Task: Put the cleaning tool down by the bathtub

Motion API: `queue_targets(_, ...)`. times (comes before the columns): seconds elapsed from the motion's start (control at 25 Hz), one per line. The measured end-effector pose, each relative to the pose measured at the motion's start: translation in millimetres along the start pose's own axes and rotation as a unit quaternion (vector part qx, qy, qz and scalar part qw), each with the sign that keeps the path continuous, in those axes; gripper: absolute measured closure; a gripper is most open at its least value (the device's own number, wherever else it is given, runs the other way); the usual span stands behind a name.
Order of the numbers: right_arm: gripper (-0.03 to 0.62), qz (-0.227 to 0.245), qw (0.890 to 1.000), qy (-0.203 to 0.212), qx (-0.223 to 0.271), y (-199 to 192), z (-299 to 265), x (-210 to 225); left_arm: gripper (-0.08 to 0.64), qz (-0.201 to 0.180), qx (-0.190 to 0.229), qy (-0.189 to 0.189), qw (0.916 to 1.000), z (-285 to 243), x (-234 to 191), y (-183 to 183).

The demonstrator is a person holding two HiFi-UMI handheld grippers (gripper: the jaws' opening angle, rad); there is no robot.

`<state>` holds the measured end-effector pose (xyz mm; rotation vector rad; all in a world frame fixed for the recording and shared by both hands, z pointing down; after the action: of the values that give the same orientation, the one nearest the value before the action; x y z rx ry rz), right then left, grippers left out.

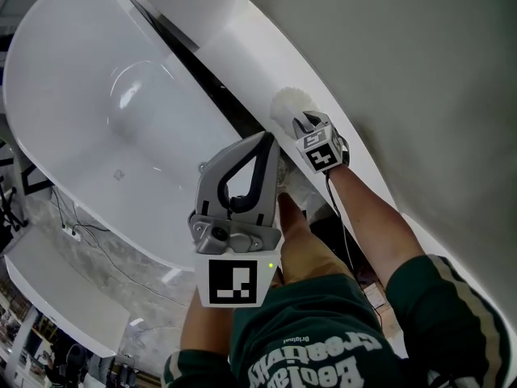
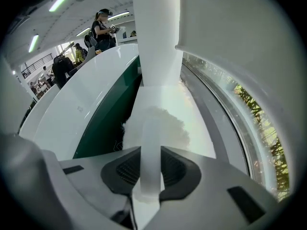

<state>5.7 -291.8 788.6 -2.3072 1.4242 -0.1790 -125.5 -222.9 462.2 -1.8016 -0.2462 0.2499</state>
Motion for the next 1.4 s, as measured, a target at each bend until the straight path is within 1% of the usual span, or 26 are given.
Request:
queue_targets(0.12, 0.500, -0.006, 1.000, 0.002, -0.008, -5.9, -6.6, -2.1, 0.552, 0.000, -0.001, 0.002, 1.0000, 2.3, 0.9, -3.2)
queue_targets(0.32, 0.500, -0.002, 1.000, -0.003, -0.028, -13.9, -12.5, 0.0, 0.552, 0.000, -0.007, -0.001, 1.0000, 7.9, 3.9, -6.1)
queue_targets(0.44, 0.500, 0.004, 0.999, 0.006, -0.034, -15.5, -22.1, -4.6, 0.552, -0.001, -0.013, 0.007, 0.9999, 11.4, 5.3, -10.2)
queue_targets(0.68, 0.499, -0.026, 0.998, 0.003, -0.057, -28.1, -35.7, 6.7, 0.552, 0.008, -0.016, 0.011, 0.9998, 5.8, 9.7, -16.7)
queue_targets(0.8, 0.500, -0.017, 0.998, 0.008, -0.063, -24.7, -38.3, 5.6, 0.552, 0.011, -0.011, 0.013, 0.9998, 5.0, 8.9, -13.1)
queue_targets(0.92, 0.499, -0.006, 0.997, 0.014, -0.071, -21.1, -43.2, 2.6, 0.552, 0.013, -0.015, 0.013, 0.9997, 4.7, 10.4, -16.2)
queue_targets(1.24, 0.497, 0.003, 0.999, 0.007, -0.049, -24.2, -42.9, 1.8, 0.552, 0.019, -0.018, 0.010, 0.9996, 2.2, 21.0, -16.2)
queue_targets(1.4, 0.497, 0.001, 0.999, 0.013, -0.049, -22.4, -43.2, 2.0, 0.552, 0.027, -0.020, 0.005, 0.9994, 1.9, 25.5, -16.9)
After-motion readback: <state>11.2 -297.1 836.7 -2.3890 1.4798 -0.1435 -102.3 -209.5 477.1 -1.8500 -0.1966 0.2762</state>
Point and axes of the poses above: the fingertips, and each gripper's own axes: z backward along the fingers, x to its right, y out of its top, the point moved 5 cm from there along z, backward along the fingers, and after that the axes turned 10 degrees about -y, right-handed, at the moved point
